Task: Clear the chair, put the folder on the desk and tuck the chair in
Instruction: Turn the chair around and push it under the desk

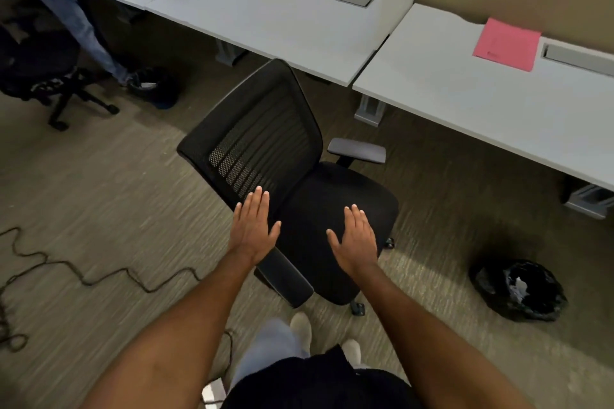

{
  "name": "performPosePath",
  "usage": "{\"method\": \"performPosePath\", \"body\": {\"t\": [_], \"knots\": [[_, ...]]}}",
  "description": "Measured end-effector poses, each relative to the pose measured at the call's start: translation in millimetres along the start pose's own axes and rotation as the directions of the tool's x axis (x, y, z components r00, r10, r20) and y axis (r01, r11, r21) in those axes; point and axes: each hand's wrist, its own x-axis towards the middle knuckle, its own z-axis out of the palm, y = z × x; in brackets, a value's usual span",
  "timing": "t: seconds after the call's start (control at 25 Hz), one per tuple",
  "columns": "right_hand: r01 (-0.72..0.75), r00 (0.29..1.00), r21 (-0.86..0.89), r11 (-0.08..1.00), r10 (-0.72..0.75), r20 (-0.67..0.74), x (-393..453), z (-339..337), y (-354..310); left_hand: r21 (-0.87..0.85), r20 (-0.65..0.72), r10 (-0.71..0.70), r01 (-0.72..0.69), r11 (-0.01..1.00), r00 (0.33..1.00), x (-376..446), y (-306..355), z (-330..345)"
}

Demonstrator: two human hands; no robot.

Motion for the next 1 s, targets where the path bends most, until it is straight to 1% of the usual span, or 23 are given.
{"method": "performPosePath", "body": {"t": [0.08, 0.16, 0.36, 0.48, 0.56, 0.64, 0.68, 0.72, 0.84, 0.88, 0.92, 1.0], "knots": [[0.008, 1.000, 0.035, 0.999, -0.009, 0.007, 6, 1, -19, -0.029, -0.041, -0.020, 0.019, 0.999, 0.999, 15, -15, -16], [0.013, 1.000, 0.070, 0.997, -0.014, 0.010, 11, 3, -38, -0.021, -0.105, -0.018, 0.016, 1.000, 0.994, 39, -33, -36], [-0.033, 0.999, 0.235, 0.972, 0.039, -0.022, 49, 16, -112, 0.015, -0.251, 0.081, -0.079, 0.997, 0.965, 125, -78, -100], [-0.058, 0.998, 0.317, 0.947, 0.059, 0.005, 73, 36, -172, -0.028, -0.253, 0.074, -0.084, 0.996, 0.965, 166, -111, -126], [-0.080, 0.997, 0.376, 0.923, 0.069, 0.044, 84, 51, -211, -0.117, -0.196, 0.024, -0.047, 0.992, 0.980, 190, -132, -131], [-0.112, 0.993, 0.453, 0.885, 0.089, 0.074, 93, 61, -244, -0.320, -0.008, -0.073, 0.067, 0.945, 0.997, 212, -149, -132], [-0.129, 0.991, 0.482, 0.867, 0.095, 0.094, 95, 64, -259, -0.419, 0.090, -0.119, 0.146, 0.896, 0.989, 222, -155, -130], [-0.149, 0.987, 0.509, 0.848, 0.099, 0.125, 97, 67, -273, -0.510, 0.152, -0.153, 0.210, 0.834, 0.976, 231, -161, -127], [-0.203, 0.970, 0.533, 0.821, 0.093, 0.227, 103, 73, -310, -0.747, 0.252, -0.187, 0.313, 0.586, 0.950, 243, -174, -119], [-0.223, 0.963, 0.536, 0.814, 0.099, 0.250, 104, 77, -318, -0.779, 0.292, -0.186, 0.346, 0.523, 0.938, 242, -177, -117], [-0.232, 0.962, 0.543, 0.807, 0.106, 0.253, 104, 81, -324, -0.792, 0.323, -0.181, 0.370, 0.485, 0.929, 241, -179, -115], [-0.226, 0.968, 0.577, 0.784, 0.113, 0.226, 96, 77, -332, -0.801, 0.362, -0.163, 0.396, 0.449, 0.918, 237, -185, -114]]}}
